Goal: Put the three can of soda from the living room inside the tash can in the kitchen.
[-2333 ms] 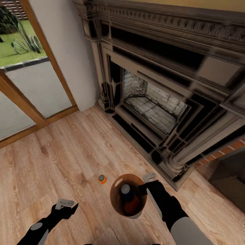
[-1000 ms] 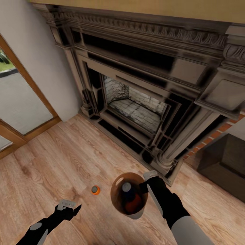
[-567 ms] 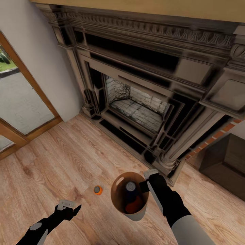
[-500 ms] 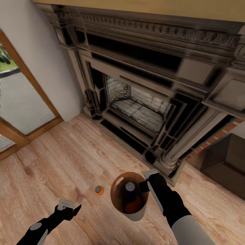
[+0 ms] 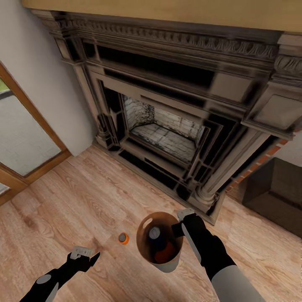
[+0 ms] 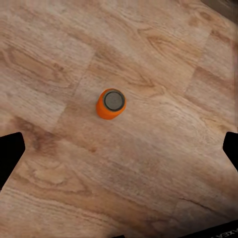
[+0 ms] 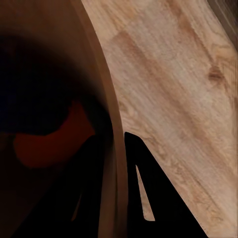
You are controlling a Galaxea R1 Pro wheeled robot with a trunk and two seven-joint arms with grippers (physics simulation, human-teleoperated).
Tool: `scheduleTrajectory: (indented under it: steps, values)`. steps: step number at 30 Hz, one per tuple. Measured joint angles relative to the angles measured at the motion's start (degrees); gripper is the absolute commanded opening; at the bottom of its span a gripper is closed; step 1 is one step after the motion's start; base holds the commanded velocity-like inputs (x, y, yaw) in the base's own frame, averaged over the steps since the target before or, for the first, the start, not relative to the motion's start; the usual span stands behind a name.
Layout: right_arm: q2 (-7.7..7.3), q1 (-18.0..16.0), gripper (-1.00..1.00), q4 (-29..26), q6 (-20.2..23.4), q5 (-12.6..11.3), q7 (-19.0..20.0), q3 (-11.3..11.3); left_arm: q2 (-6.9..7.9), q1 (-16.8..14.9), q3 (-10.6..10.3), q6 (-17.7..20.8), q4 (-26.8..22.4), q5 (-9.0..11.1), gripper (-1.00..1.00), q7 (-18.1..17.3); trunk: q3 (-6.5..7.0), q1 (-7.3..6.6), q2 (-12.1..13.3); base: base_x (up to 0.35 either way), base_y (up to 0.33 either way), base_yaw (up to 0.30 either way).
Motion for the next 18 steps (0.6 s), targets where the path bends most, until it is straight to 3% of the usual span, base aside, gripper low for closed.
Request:
scheduleTrajectory:
  steps: [10, 18]
  values:
    - [0.00, 0.04, -1.00, -0.02, 0.00, 0.05, 0.00, 0.00, 0.00, 0.00, 0.01, 0.00, 0.00, 0.04, 1.00, -0.02, 0.64, 0.00, 0.00, -0.023, 0.002, -0.227]
    - [0.00, 0.05, -1.00, 0.02, -0.02, -0.35, 0.01, 0.00, 0.00, 0.00, 0.09, -0.03, 0.00, 0.08, 1.00, -0.08, 0.79, 0.00, 0.00, -0.305, 0.000, -0.040]
